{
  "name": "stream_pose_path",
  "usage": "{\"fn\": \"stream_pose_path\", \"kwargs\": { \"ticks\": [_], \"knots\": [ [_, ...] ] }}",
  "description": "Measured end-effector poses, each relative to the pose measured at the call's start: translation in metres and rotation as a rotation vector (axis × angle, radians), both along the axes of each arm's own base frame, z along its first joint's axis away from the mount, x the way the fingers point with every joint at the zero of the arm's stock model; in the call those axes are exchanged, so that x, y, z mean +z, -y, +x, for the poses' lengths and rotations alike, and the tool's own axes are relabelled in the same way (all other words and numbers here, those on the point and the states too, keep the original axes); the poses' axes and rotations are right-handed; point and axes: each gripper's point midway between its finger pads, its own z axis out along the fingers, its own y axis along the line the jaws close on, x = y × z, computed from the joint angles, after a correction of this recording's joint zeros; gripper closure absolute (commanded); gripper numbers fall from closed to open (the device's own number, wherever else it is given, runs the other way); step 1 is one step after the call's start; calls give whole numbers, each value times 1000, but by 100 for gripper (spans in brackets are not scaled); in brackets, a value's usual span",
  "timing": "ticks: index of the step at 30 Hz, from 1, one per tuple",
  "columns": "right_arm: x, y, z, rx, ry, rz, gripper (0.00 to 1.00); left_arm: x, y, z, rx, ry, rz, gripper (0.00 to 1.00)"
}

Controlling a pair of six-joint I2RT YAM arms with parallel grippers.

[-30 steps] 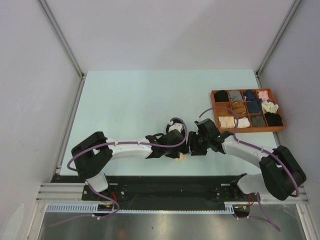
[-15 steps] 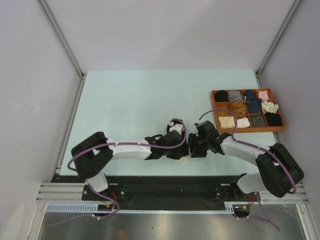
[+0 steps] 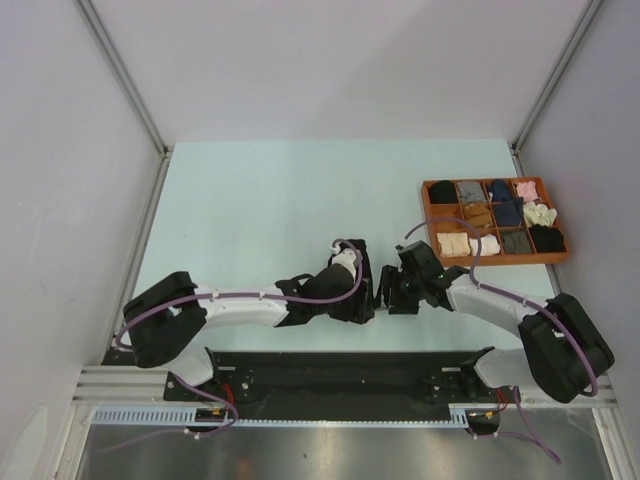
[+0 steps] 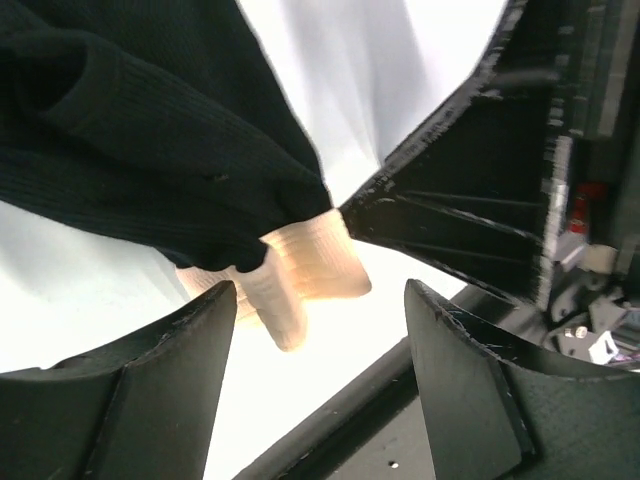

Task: Roll the underwear
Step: Fold the underwear at the center of the board.

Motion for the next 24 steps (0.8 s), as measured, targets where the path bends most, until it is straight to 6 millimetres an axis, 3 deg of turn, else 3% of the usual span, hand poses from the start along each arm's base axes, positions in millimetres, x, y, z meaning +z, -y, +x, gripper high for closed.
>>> {"fn": "stream_pose_path", "kwargs": {
  "ticks": [7, 17, 24],
  "knots": [
    [1, 8, 2, -26, 1, -13, 38, 20, 8, 4, -1, 33, -63, 27],
    [18, 17, 10, -69, 44, 11, 33, 33, 22, 3, -35, 44, -143, 26],
    [19, 20, 11, -80, 46, 15, 31, 20, 31, -4, -79, 8, -156, 25]
  ]
}}
